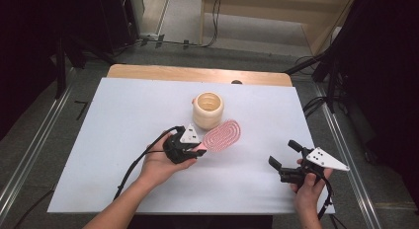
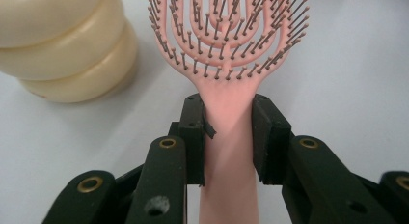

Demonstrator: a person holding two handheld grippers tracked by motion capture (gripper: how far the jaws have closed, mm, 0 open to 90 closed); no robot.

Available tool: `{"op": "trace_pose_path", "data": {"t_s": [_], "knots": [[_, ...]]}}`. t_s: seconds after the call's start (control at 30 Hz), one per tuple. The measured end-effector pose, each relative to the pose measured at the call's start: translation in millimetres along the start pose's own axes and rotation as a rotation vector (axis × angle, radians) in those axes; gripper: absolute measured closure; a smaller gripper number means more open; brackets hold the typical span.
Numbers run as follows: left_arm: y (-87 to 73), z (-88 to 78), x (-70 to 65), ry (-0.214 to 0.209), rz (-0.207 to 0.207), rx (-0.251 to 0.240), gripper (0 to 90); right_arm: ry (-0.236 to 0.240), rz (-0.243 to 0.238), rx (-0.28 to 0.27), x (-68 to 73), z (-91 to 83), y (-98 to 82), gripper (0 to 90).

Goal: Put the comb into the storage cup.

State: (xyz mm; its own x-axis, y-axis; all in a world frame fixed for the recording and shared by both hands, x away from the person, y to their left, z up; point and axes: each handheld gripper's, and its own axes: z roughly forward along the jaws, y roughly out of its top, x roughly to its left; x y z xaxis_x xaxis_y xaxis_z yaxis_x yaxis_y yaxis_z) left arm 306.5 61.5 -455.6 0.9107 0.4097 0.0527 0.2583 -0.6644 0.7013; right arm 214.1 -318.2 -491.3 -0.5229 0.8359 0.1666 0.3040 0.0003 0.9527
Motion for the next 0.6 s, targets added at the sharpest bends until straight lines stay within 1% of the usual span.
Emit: {"op": "trace_pose_path", "data": {"t_s": [0.07,0.13,0.23,0.4,0.47,0.6], "knots": [[-1.5,-2.2,1.4,0.011,-0.007,-0.027,70.4,0.007,0.009,-0.002,3.3,2.1,4.4,0.0],[-2.1,-4.1,2.2,0.018,-0.014,-0.042,70.4,0.01,0.005,0.0,6.6,4.5,8.4,0.0],[-2.7,-7.5,2.7,0.026,-0.016,-0.066,70.3,0.019,0.005,0.003,11.5,7.7,14.1,0.0],[-3.9,-12.4,2.1,0.045,-0.019,-0.123,70.4,0.029,0.01,0.005,18.1,12.8,22.7,0.0],[-4.3,-14.5,2.3,0.05,-0.017,-0.137,70.4,0.033,0.005,0.003,19.5,14.4,25.8,0.0],[-5.3,-17.4,2.4,0.063,-0.023,-0.158,70.3,0.046,0.017,-0.004,24.5,19.8,33.9,0.0]]}}
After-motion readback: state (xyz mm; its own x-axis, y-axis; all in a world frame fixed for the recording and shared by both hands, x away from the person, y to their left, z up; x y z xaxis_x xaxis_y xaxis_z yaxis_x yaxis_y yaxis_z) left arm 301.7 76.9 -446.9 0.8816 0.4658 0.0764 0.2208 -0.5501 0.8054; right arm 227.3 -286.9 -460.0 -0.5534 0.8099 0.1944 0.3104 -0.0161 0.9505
